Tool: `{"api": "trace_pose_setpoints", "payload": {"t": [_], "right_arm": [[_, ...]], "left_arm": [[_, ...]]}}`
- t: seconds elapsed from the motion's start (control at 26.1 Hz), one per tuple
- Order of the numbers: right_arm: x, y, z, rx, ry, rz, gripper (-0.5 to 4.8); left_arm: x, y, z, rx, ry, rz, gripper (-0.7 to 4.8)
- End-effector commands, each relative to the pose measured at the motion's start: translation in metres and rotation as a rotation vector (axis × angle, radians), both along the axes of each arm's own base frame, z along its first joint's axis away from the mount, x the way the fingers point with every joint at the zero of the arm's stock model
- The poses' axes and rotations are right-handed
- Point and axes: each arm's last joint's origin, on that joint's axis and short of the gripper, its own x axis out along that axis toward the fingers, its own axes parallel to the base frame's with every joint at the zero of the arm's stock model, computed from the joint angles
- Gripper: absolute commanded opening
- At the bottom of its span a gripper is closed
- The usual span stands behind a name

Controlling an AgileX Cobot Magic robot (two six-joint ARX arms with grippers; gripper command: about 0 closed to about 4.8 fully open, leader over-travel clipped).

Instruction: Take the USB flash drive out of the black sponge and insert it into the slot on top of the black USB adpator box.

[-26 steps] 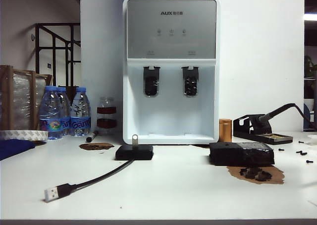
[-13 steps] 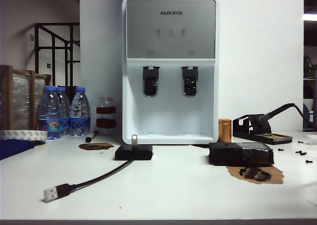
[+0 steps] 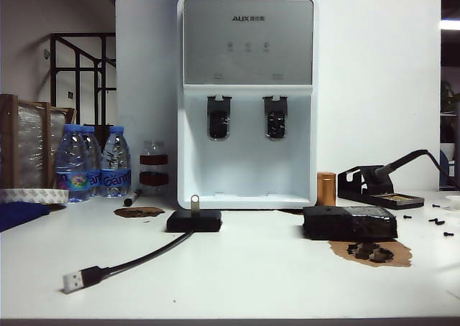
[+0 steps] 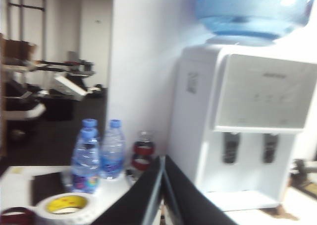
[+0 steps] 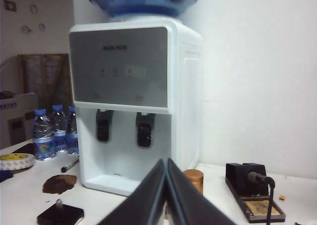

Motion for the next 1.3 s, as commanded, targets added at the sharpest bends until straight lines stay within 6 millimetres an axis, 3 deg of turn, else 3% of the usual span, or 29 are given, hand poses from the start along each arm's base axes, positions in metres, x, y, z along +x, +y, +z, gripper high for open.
{"api": "trace_pose_setpoints", "payload": {"t": [0.04,0.65,1.19,1.3], "right_arm": [[0.0,0.0,0.0,0.002,0.008,0.009,-0.01],[0.002,0.0,-0.024,0.013,0.262,0.008,-0.01],[0.001,0.0,-0.028,0.014,0.3,0.01,-0.01],[0.001,0.0,-0.027,0.014,0.3,0.01,-0.01]], "left_arm": [[0.005,-0.002,-0.01,-0.033,-0.021,-0.042,-0.04],[0.014,-0.003,-0.08,0.038,-0.017,-0.015,-0.04],[0.015,-0.003,-0.111,0.079,0.293,-0.021,-0.04],[0.015,-0.003,-0.111,0.088,0.293,-0.02,-0.04]]}}
